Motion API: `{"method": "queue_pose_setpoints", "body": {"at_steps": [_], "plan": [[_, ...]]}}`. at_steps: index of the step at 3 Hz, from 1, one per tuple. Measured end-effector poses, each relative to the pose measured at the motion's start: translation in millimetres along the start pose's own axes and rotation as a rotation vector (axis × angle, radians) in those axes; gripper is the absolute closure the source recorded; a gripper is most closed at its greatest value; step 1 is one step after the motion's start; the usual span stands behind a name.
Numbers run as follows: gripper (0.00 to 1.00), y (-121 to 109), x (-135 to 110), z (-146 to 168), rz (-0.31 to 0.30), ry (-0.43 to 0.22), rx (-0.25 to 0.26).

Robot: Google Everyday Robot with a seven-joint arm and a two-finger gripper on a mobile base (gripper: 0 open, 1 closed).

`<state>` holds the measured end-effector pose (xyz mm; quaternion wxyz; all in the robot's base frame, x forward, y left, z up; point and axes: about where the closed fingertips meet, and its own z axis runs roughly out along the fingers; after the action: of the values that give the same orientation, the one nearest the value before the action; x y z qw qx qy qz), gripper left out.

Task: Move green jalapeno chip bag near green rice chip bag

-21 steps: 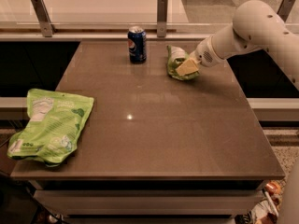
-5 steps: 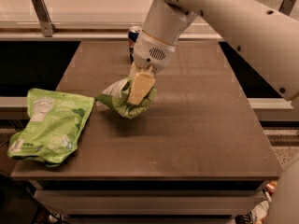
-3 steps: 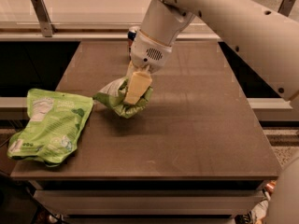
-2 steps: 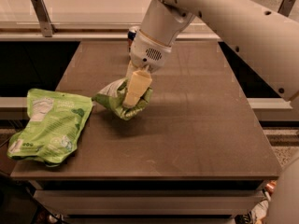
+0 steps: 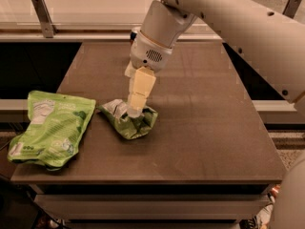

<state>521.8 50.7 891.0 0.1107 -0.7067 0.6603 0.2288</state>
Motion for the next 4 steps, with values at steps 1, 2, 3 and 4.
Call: {"method": "queue_pose_setpoints", "body": {"at_steps": [1,2,3,4], "plan": [[0.00,-0.5,8.1,-5.9,0.029,-0.025,0.032],[0.00,8.5,28.0,-25.4,0.092,-0.062,0.114],[0.00,19.0,56.8,-59.6,0.168,-0.090,0.230],[0.00,24.1,85.9,-104.2,0.233,-0.114,0.362]]}}
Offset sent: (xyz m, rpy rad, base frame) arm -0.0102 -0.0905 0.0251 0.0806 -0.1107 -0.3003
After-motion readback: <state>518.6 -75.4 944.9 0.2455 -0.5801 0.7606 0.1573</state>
